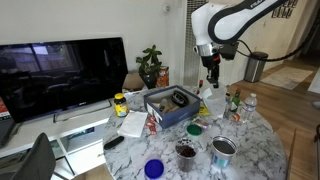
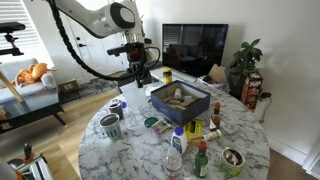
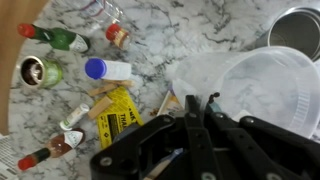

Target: Empty the larger plastic cup into the silver cup then stack them

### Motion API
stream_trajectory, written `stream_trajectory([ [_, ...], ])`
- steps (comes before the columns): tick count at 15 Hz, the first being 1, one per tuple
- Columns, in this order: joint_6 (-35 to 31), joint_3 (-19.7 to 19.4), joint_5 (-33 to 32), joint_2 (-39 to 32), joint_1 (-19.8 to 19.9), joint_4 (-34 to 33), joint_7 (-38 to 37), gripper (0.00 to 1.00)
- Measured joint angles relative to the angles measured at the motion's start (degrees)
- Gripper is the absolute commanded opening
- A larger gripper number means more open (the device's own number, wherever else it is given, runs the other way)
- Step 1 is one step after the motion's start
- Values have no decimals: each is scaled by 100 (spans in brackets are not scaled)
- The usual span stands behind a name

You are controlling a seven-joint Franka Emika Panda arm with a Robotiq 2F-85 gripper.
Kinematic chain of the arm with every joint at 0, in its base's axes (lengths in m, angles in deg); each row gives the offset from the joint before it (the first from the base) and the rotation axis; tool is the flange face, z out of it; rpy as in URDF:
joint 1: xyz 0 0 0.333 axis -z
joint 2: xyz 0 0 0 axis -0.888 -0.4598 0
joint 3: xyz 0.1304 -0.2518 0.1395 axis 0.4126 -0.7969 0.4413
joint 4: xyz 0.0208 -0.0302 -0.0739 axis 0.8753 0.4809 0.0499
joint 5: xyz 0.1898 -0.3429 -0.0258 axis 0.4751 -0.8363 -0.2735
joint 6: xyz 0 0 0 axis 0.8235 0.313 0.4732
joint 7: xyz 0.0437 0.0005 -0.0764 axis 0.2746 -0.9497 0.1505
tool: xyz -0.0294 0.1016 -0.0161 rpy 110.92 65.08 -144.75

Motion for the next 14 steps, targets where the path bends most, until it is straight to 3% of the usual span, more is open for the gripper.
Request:
stream_trajectory([
  [5, 1342, 360, -908, 246, -276, -83, -413, 4],
  [10, 1503, 456, -1128, 126, -350, -83, -438, 1],
  [14, 1930, 613, -1823, -31, -492, -49, -539, 1],
])
